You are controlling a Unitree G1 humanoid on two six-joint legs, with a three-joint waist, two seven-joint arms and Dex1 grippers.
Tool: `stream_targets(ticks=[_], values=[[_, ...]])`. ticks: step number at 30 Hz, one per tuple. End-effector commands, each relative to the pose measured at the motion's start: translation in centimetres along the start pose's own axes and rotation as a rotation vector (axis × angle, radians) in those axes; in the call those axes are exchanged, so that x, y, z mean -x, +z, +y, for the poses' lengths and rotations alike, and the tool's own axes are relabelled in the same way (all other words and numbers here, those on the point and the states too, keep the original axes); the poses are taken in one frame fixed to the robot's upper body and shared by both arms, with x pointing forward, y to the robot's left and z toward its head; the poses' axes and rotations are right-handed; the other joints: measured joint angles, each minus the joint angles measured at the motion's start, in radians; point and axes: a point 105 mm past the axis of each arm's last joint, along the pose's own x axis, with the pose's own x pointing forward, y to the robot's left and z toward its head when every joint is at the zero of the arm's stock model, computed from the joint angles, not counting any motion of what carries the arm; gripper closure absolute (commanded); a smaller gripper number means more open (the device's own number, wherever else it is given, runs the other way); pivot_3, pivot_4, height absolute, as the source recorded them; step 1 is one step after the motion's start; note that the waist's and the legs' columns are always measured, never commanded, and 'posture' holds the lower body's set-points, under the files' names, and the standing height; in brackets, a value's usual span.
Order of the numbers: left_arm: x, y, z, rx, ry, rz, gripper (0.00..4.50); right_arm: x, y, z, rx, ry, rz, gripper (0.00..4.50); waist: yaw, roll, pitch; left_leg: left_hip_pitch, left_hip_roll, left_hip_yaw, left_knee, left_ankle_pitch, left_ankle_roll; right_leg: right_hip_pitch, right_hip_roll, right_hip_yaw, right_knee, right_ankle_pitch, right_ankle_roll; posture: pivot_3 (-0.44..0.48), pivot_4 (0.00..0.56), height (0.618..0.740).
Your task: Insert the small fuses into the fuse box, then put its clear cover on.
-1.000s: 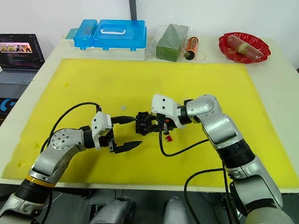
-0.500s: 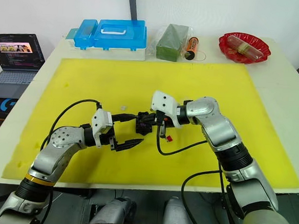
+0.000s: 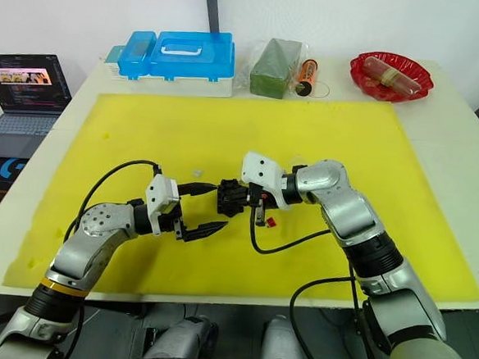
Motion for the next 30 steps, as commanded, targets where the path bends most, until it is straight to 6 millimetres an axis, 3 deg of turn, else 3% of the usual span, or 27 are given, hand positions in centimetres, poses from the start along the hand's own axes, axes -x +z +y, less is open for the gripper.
stream_targets(ticks=[1,15,30], values=[[0.4,0.3,0.1,-0.032,0.006,-0.008,0.0,0.0,-0.4,0.1,0.011,0.0,0.018,4.49,0.0,0.0,0.0,0.0,0.0,0.0,0.0,0.0,0.0,0.0,0.0,0.0,0.0,0.0,0.0,0.0,0.15,0.74],[0.8,-0.7,0.2,-0.034,0.008,0.0,0.0,-0.4,-2.8,0.4,0.009,0.013,0.109,4.49,0.002,0.0,0.0,0.0,0.0,0.0,0.0,0.0,0.0,0.001,0.0,0.0,0.0,0.0,0.0,0.0,0.15,0.74],[0.5,-0.4,0.3,-0.038,0.015,-0.009,0.0,-0.3,-5.1,0.2,0.002,-0.003,0.172,4.49,0.004,0.0,-0.002,0.003,0.0,0.0,0.0,0.0,0.0,0.004,0.0,0.0,0.0,0.0,0.0,0.0,0.15,0.74]])
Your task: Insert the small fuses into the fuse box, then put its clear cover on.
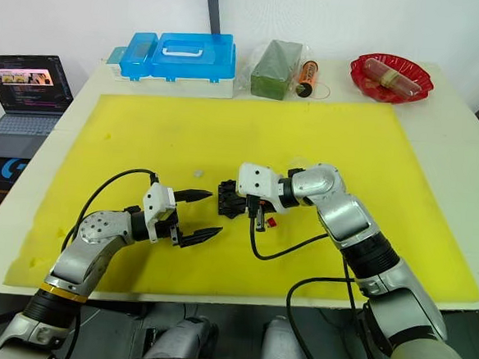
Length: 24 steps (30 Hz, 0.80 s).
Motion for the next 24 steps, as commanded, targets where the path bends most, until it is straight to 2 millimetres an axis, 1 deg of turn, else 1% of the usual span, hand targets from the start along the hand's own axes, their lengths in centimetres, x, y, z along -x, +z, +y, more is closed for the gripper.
stream_targets(ticks=[1,8,11,14,15,18,20,22,23,24], values=[[-0.1,1.4,0.3,-0.05,0.001,-0.037,0.0,0.2,-3.5,0.3,-0.088,-0.02,0.116,4.49,0.001,0.0,0.0,0.001,0.0,0.0,0.0,0.0,0.0,0.001,0.0,0.0,0.0,0.0,0.0,0.0,0.15,0.74],[-0.3,1.7,0.4,-0.056,0.003,-0.04,0.0,0.8,-2.2,-0.6,-0.08,-0.065,0.047,4.49,0.003,0.0,0.0,0.007,0.0,0.0,-0.002,0.0,0.0,0.007,0.0,0.0,-0.001,0.0,0.0,0.0,0.15,0.74],[-0.3,2.1,0.4,-0.065,-0.003,-0.048,0.0,1.3,0.1,-1.1,-0.076,-0.103,-0.081,4.49,0.004,0.0,0.0,0.011,0.0,-0.001,-0.003,0.0,0.0,0.011,0.0,0.0,-0.003,0.0,0.0,0.0,0.15,0.74],[0.0,2.4,0.3,-0.069,-0.011,-0.052,0.0,1.6,1.2,-1.1,-0.053,-0.11,-0.134,4.49,0.0,0.0,0.001,0.011,0.0,-0.001,-0.003,0.0,0.0,0.011,0.0,0.0,-0.003,0.0,0.0,0.0,0.15,0.74],[0.3,2.6,0.5,-0.07,-0.01,-0.051,0.0,2.1,2.3,-1.5,-0.052,-0.138,-0.179,4.49,-0.001,0.0,0.001,0.011,0.0,-0.001,-0.004,0.0,0.0,0.01,0.0,0.0,-0.003,0.0,0.0,0.0,0.15,0.74],[1.2,3.2,1.3,-0.071,0.004,-0.049,0.0,3.4,4.4,-2.3,-0.063,-0.214,-0.264,4.49,-0.003,0.001,0.001,0.011,0.001,-0.001,-0.004,0.0,0.0,0.009,0.0,0.0,-0.003,0.0,0.0,0.0,0.15,0.74],[1.7,3.7,2.0,-0.063,0.023,-0.052,0.0,4.4,4.7,-2.6,-0.071,-0.266,-0.275,4.49,-0.001,0.001,0.001,0.011,0.001,-0.001,-0.004,0.0,0.0,0.009,0.0,0.0,-0.003,0.0,0.0,0.0,0.15,0.74],[2.3,4.1,2.7,-0.062,0.042,-0.047,0.0,5.5,4.5,-2.9,-0.075,-0.323,-0.266,4.49,0.004,0.001,0.001,0.011,0.0,-0.001,-0.004,0.0,0.0,0.009,0.0,0.0,-0.003,0.0,0.0,0.0,0.15,0.74],[2.9,4.3,3.4,-0.083,0.055,-0.027,0.0,6.7,4.2,-3.1,-0.091,-0.379,-0.263,4.21,0.004,0.001,0.001,0.011,0.0,-0.001,-0.004,0.0,0.0,0.01,0.0,0.0,-0.003,0.0,0.0,0.0,0.15,0.74],[3.5,4.4,4.1,-0.1,0.07,-0.01,0.0,7.8,3.8,-3.2,-0.104,-0.435,-0.252,4.11,0.009,0.0,0.002,0.011,0.0,-0.001,-0.004,0.0,0.0,0.01,0.0,0.0,-0.003,0.0,0.0,0.0,0.15,0.74]])
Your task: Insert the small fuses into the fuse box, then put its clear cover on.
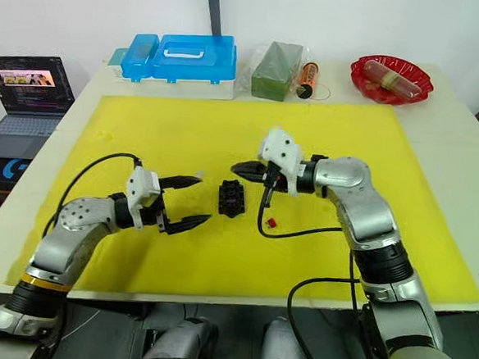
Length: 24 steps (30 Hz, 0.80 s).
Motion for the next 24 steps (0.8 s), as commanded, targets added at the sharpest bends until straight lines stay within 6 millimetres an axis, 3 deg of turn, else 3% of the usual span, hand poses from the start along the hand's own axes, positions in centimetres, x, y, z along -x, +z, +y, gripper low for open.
stream_targets(ticks=[1,6,9,12,15,19,24], values=[[1.6,1.8,2.2,-0.083,0.043,0.007,0.0,3.5,0.9,-1.6,0.009,-0.178,-0.012,3.92,0.007,0.0,0.0,-0.001,-0.001,-0.001,0.0,0.0,0.0,0.0,0.0,0.0,0.0,0.0,0.0,0.0,0.15,0.74],[3.9,2.0,5.7,-0.068,0.209,0.006,0.0,7.6,-0.2,-2.4,-0.003,-0.381,0.054,2.22,0.014,0.0,0.001,0.0,0.0,0.0,0.0,0.0,0.0,0.0,0.0,0.0,-0.001,0.0,0.0,0.0,0.15,0.74],[6.3,1.5,8.3,-0.021,0.372,0.017,0.0,12.9,-2.7,-2.8,-0.049,-0.621,0.129,1.24,0.02,0.0,0.001,0.0,0.0,0.0,-0.001,0.0,0.0,-0.001,0.0,0.0,-0.001,0.0,0.0,0.0,0.15,0.74],[8.0,0.5,9.7,0.001,0.475,0.045,0.0,17.4,-5.3,-2.0,-0.077,-0.801,0.204,0.19,0.025,0.0,0.001,0.0,0.0,0.0,-0.001,0.0,0.0,0.0,0.0,0.0,-0.001,0.0,0.0,0.0,0.15,0.74],[9.0,-0.8,10.2,0.037,0.529,0.085,0.0,20.4,-8.0,-0.3,-0.134,-0.914,0.279,0.04,0.022,0.0,0.001,0.001,-0.001,0.0,-0.001,0.0,0.0,0.001,0.0,0.0,-0.001,0.0,0.0,0.0,0.15,0.74],[9.4,-2.3,10.3,0.085,0.557,0.143,0.0,21.5,-10.0,1.2,-0.15,-0.975,0.347,0.04,0.014,0.0,0.001,0.002,0.001,0.001,-0.001,0.0,0.0,0.001,0.001,0.001,0.0,0.0,0.0,0.0,0.15,0.74],[9.7,-2.8,11.1,0.101,0.632,0.178,0.0,22.6,-11.1,1.6,-0.124,-1.068,0.392,0.04,0.014,0.001,0.001,0.002,0.001,0.001,-0.002,0.0,0.0,0.001,0.001,0.001,0.0,0.0,0.0,0.0,0.15,0.74]])
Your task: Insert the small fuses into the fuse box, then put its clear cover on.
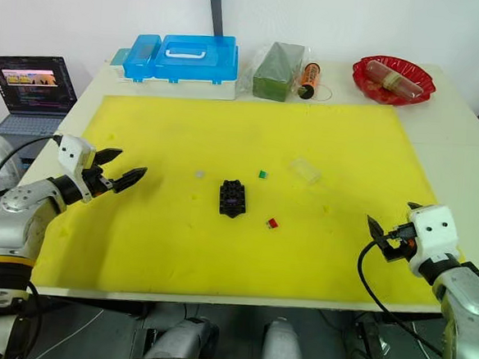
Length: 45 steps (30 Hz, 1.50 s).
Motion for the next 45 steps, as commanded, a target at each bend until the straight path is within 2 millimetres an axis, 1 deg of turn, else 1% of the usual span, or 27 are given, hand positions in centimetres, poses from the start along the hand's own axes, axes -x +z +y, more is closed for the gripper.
stream_targets(ticks=[1,7,9,12,16,19,22,24,25,26,29,31,33,35,36,37,38,40,41,42,44,45], values=[[0.0,0.6,0.8,-0.023,0.054,0.003,0.0,0.4,0.6,-0.9,0.029,-0.073,-0.036,0.04,0.002,0.0,0.0,0.0,0.0,0.0,0.0,0.0,0.0,0.0,0.0,0.0,0.0,0.0,0.0,0.0,0.15,0.74],[0.0,0.5,1.6,-0.045,0.11,0.01,0.0,0.6,0.3,-1.1,0.006,-0.085,-0.033,0.04,0.007,0.0,0.0,0.0,0.0,0.0,0.0,0.0,0.0,0.001,0.0,0.0,0.0,0.0,0.0,0.0,0.15,0.74],[0.0,0.4,1.4,-0.026,0.074,0.008,0.0,0.7,0.6,-1.5,-0.025,-0.09,-0.048,0.04,0.006,0.0,0.0,0.0,0.0,0.0,0.0,0.0,0.0,0.0,0.0,0.0,0.0,0.0,0.0,0.0,0.15,0.74],[0.2,1.0,1.2,0.008,0.034,-0.028,0.0,0.7,1.3,-1.8,-0.056,-0.08,-0.075,0.04,0.005,0.0,0.0,0.0,0.0,0.0,0.0,0.0,0.0,0.001,0.0,0.0,0.0,0.0,0.0,0.0,0.15,0.74],[0.5,1.6,1.4,0.047,0.029,-0.063,0.0,0.5,2.5,-1.2,-0.085,-0.011,-0.119,0.04,0.005,0.0,0.0,0.0,0.0,0.0,0.0,0.0,0.0,0.0,0.0,0.0,0.0,0.0,0.0,0.0,0.15,0.74],[0.6,1.5,1.5,0.086,0.023,-0.054,0.0,-0.2,4.4,0.7,-0.061,0.136,-0.17,0.04,0.004,0.0,0.0,0.0,0.0,0.0,0.0,0.0,0.0,0.001,0.0,0.0,-0.001,0.0,0.0,0.0,0.15,0.74],[0.8,1.6,1.8,0.09,0.027,-0.056,0.0,-0.6,7.3,3.1,-0.075,0.309,-0.246,0.04,0.002,0.0,0.0,0.0,0.0,0.0,0.0,0.0,0.0,0.0,0.0,0.0,-0.001,0.0,0.0,0.0,0.15,0.74],[0.8,2.1,1.9,0.093,0.02,-0.063,0.0,-0.8,9.9,5.8,-0.038,0.463,-0.296,0.04,0.0,0.0,0.0,0.0,0.0,0.0,0.0,0.0,0.0,0.0,0.0,0.0,-0.001,0.0,0.0,0.0,0.15,0.74],[0.8,2.3,1.9,0.094,0.016,-0.065,0.0,-0.7,10.6,6.7,-0.028,0.513,-0.309,0.04,0.0,0.0,0.001,0.0,0.0,0.0,0.0,0.0,0.0,0.0,0.0,0.0,-0.001,0.0,0.0,0.0,0.15,0.74],[0.8,2.4,1.9,0.096,0.008,-0.063,0.0,-0.6,11.5,8.1,-0.01,0.575,-0.326,0.04,0.0,-0.001,0.001,0.0,0.0,0.0,0.0,0.0,0.0,0.0,0.0,0.0,-0.001,0.0,0.0,0.0,0.15,0.74],[0.7,3.2,1.5,0.141,-0.047,-0.049,0.0,0.0,13.2,11.5,0.024,0.727,-0.355,0.04,0.004,-0.002,0.001,-0.001,0.0,-0.001,0.0,0.0,0.0,0.0,0.0,-0.001,-0.001,0.0,0.0,0.0,0.15,0.74],[0.6,3.8,1.1,0.182,-0.079,-0.042,0.0,0.2,14.0,12.7,0.042,0.77,-0.379,0.04,0.007,-0.002,0.002,-0.001,0.0,-0.001,0.0,0.0,0.0,0.0,0.0,-0.001,-0.001,0.0,0.0,0.0,0.15,0.74],[0.5,4.4,0.1,0.238,-0.149,-0.017,0.0,0.4,15.0,14.5,0.055,0.844,-0.413,0.04,0.007,-0.005,0.003,-0.001,0.0,-0.001,0.001,0.0,0.0,0.0,0.0,-0.001,-0.001,0.0,0.0,0.0,0.15,0.74],[0.3,5.2,-1.0,0.325,-0.208,-0.007,0.0,0.1,15.7,15.8,0.081,0.886,-0.432,0.04,0.004,-0.006,0.004,-0.001,0.0,-0.002,0.001,0.0,0.0,0.0,0.0,-0.001,-0.001,0.0,0.0,0.0,0.15,0.74],[0.1,5.9,-1.6,0.422,-0.236,-0.026,0.0,-0.3,16.0,16.3,0.087,0.883,-0.441,0.04,0.004,-0.006,0.004,-0.001,0.0,-0.002,0.001,0.0,0.0,0.0,0.0,-0.001,0.0,0.0,0.0,0.0,0.15,0.74],[-0.1,6.4,-1.9,0.531,-0.24,-0.055,0.0,-0.8,16.2,16.6,0.088,0.879,-0.446,0.04,0.004,-0.006,0.004,-0.001,0.0,-0.002,0.001,0.0,0.0,0.0,0.0,-0.001,0.0,0.0,0.0,0.0,0.15,0.74],[-0.2,6.8,-2.1,0.604,-0.242,-0.07,0.0,-1.2,16.4,16.9,0.087,0.875,-0.447,0.04,0.005,-0.006,0.004,-0.001,0.0,-0.002,0.001,0.0,0.0,0.0,0.0,-0.001,0.0,0.0,0.0,0.0,0.15,0.74],[-0.5,6.4,-2.2,0.77,-0.208,-0.069,0.0,-1.6,16.4,17.1,0.084,0.86,-0.444,0.04,0.004,-0.007,0.004,-0.001,0.0,-0.003,0.002,0.0,0.0,0.0,0.0,-0.001,0.0,0.0,0.0,0.0,0.15,0.74],[-0.5,6.4,-3.0,0.836,-0.235,-0.068,0.0,-1.7,16.4,17.1,0.081,0.856,-0.443,0.04,0.002,-0.007,0.004,-0.001,0.0,-0.003,0.002,0.0,0.0,0.0,0.0,-0.001,0.0,0.0,0.0,0.0,0.15,0.74],[-0.5,6.0,-4.7,0.937,-0.304,-0.053,0.0,-2.0,16.4,17.2,0.074,0.839,-0.445,0.04,0.0,-0.007,0.005,-0.001,0.0,-0.003,0.002,0.0,0.0,0.0,0.0,-0.001,0.0,0.0,0.0,0.0,0.15,0.74],[-0.5,5.8,-7.0,1.081,-0.403,-0.05,0.0,-2.3,16.7,17.4,0.057,0.815,-0.451,0.04,-0.003,-0.007,0.005,-0.001,0.0,-0.003,0.002,0.0,0.0,0.0,0.0,-0.001,0.0,0.0,0.0,0.0,0.15,0.74],[-0.6,5.8,-7.6,1.162,-0.436,-0.063,0.0,-2.5,16.9,17.4,0.047,0.805,-0.456,0.04,-0.004,-0.007,0.005,-0.001,0.0,-0.003,0.002,0.0,0.0,0.0,0.0,-0.001,0.0,0.0,0.0,0.0,0.15,0.74]])
